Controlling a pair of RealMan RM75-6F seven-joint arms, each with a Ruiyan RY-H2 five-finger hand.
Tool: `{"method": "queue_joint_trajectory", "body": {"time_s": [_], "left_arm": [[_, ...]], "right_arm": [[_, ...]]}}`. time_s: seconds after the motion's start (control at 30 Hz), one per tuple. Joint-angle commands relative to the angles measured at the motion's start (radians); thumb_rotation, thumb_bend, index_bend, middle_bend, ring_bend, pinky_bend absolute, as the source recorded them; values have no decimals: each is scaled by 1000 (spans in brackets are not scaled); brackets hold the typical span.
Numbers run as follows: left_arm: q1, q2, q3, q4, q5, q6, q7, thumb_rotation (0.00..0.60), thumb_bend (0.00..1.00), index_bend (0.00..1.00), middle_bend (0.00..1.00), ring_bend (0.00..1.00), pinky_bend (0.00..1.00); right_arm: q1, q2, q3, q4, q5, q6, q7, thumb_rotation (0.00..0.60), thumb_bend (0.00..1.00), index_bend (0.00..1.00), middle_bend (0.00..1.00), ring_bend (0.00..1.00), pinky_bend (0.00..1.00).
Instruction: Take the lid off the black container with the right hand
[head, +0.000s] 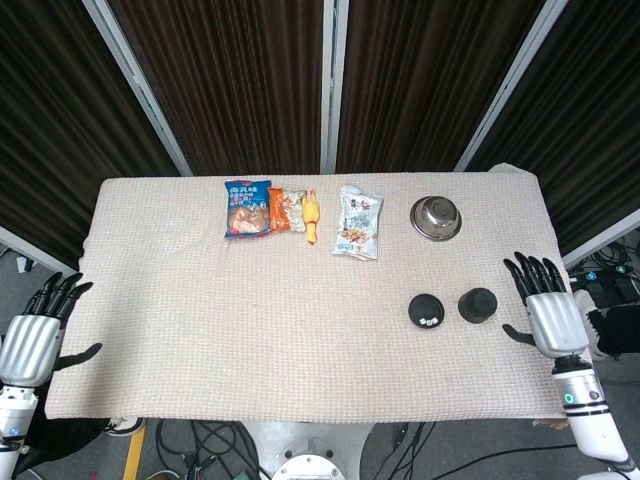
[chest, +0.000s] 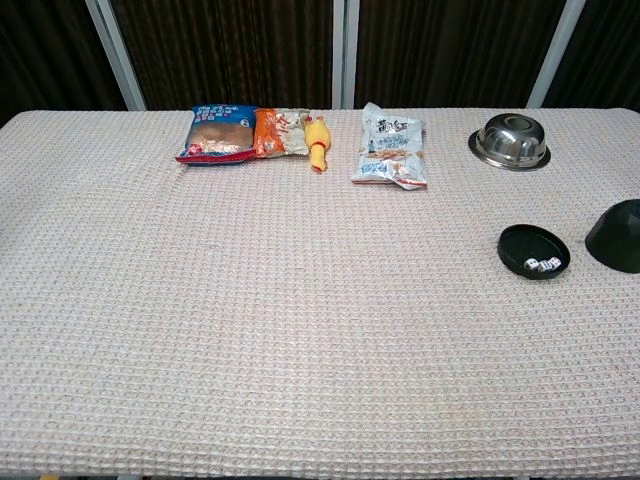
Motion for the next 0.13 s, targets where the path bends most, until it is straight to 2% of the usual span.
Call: {"method": "queue_joint_trajectory", "body": {"time_s": [0.03,0.13], "left_arm": [[0,0,0,-2,3,2,4,600,86,151,83,0,174],[-1,1,2,-3,5,2,6,600,86,150,83,0,174]], "right_arm": [[-56,19,-23,-47,-21,69,-78,600,0,0,0,0,0],[-61,18,-24,-46,-21,68,-68,600,0,0,0,0,0]]}}
